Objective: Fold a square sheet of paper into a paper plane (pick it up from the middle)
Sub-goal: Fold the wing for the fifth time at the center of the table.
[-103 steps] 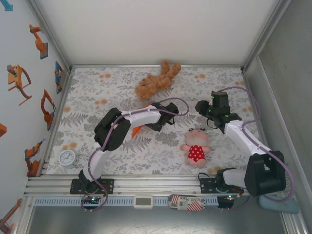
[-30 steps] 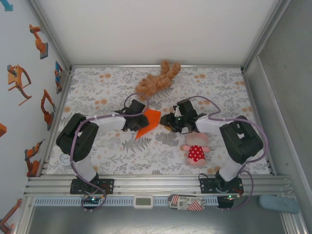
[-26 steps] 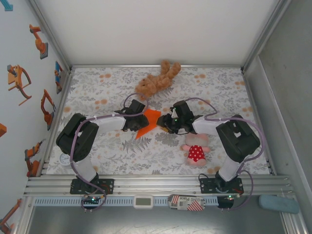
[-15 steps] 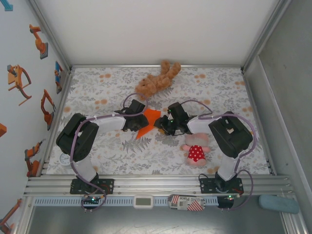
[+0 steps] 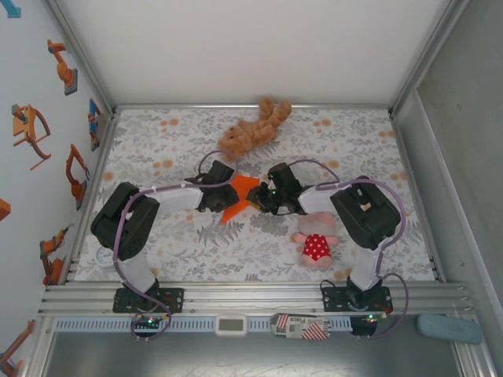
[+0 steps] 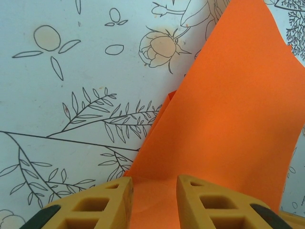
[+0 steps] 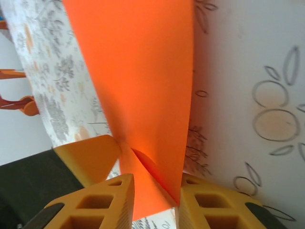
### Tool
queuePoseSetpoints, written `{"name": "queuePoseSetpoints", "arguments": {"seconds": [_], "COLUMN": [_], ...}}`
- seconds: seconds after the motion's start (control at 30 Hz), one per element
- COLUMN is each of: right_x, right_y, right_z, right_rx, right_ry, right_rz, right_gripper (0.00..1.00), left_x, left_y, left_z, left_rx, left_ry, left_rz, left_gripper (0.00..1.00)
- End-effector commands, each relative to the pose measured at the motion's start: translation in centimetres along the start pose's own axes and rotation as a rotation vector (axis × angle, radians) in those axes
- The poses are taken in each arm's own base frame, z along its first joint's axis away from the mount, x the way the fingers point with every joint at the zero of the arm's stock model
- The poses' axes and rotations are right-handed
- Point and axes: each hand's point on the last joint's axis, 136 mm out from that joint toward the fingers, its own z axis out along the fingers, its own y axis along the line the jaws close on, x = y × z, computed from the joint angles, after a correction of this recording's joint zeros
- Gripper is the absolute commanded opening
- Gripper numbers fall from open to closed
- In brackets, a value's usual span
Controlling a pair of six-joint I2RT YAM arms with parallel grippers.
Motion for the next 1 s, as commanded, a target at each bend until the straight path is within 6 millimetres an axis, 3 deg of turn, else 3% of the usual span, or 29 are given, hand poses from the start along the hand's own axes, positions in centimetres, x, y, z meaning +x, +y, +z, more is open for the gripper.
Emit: {"name": "queuePoseSetpoints", "arguments": {"seconds": [0.0, 0.3, 0.57, 0.8, 0.97], "right_x": [-0.4, -0.4, -0.4, -1.1, -2.0], "right_y": [1.3, 0.8, 1.4, 1.2, 0.2], "right_z": [0.0, 0.4, -0.2, -2.4, -4.9], "right_rx": [-0.075, -0.083, -0.098, -0.069, -0.031], "right_ry": [-0.030, -0.031, -0.045, -0.116, -0.158], "right_rz": [-0.004, -0.004, -0.015, -0.031, 0.009], "right_gripper": [0.25, 0.17, 0.04, 0.00, 0.00], "left_x": [2.1, 1.8, 0.3, -1.0, 0.2], "left_y": [2.6, 2.1, 0.8, -2.8, -5.5], "left_z": [0.7, 0.3, -1.5, -4.5, -5.5], "left_rx": [-0.089, -0.083, -0.032, 0.123, 0.197], "left_ry": [0.089, 0.086, 0.036, -0.075, -0.141], "left_rz": [-0.008, -0.001, 0.005, 0.141, 0.318], "left_gripper": [0.31, 0.31, 0.34, 0.51, 0.55]}}
